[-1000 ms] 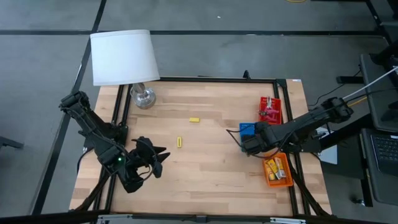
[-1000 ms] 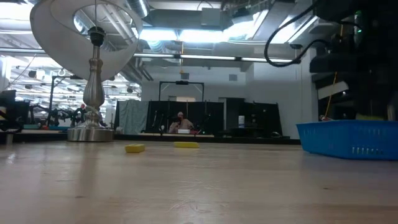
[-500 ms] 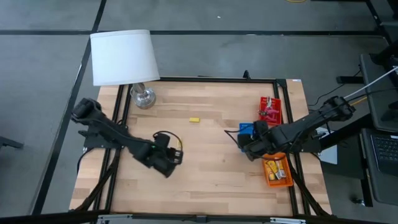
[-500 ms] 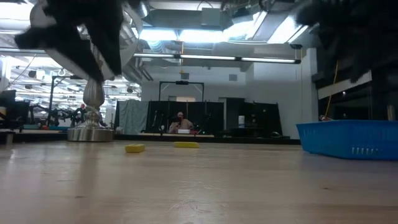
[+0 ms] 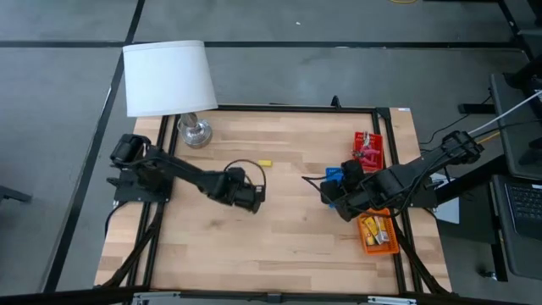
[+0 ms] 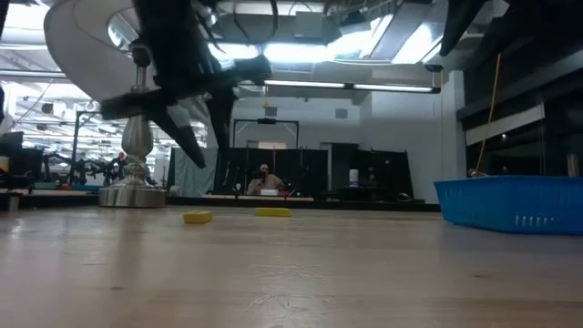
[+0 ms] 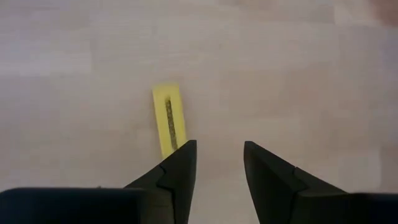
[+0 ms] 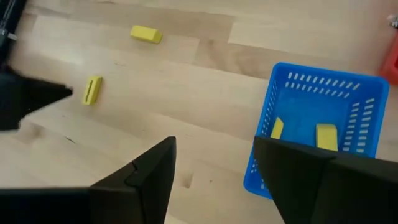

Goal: Pick & Place School Supplies
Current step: Put the bottom yellow eraser into the blue bin

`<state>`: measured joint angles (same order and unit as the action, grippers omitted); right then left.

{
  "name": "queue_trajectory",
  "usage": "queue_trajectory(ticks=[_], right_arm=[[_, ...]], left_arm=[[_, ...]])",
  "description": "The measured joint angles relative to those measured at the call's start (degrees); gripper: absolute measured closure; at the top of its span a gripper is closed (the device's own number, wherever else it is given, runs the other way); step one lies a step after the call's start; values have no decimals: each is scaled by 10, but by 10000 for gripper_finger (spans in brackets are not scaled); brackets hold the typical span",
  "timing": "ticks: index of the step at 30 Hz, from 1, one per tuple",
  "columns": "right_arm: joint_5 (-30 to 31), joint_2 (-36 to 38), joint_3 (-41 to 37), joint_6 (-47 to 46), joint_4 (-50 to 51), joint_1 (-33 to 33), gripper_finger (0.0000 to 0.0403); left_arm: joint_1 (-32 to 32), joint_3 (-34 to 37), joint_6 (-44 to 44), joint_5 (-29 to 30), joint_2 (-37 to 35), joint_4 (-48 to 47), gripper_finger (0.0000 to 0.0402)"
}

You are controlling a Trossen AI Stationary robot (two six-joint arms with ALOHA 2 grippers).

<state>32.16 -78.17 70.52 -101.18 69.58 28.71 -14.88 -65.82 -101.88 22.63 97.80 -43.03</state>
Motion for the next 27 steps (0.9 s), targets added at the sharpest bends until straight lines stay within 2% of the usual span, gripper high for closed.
queue_trajectory(ticks=[8,27], right_arm=[[1,1,0,30,4,0,181],[14,24,0,39,26,7,181]], left_arm=[[51,41,49,-51,0,62,268],[46,110,9,-57,0,143,268]])
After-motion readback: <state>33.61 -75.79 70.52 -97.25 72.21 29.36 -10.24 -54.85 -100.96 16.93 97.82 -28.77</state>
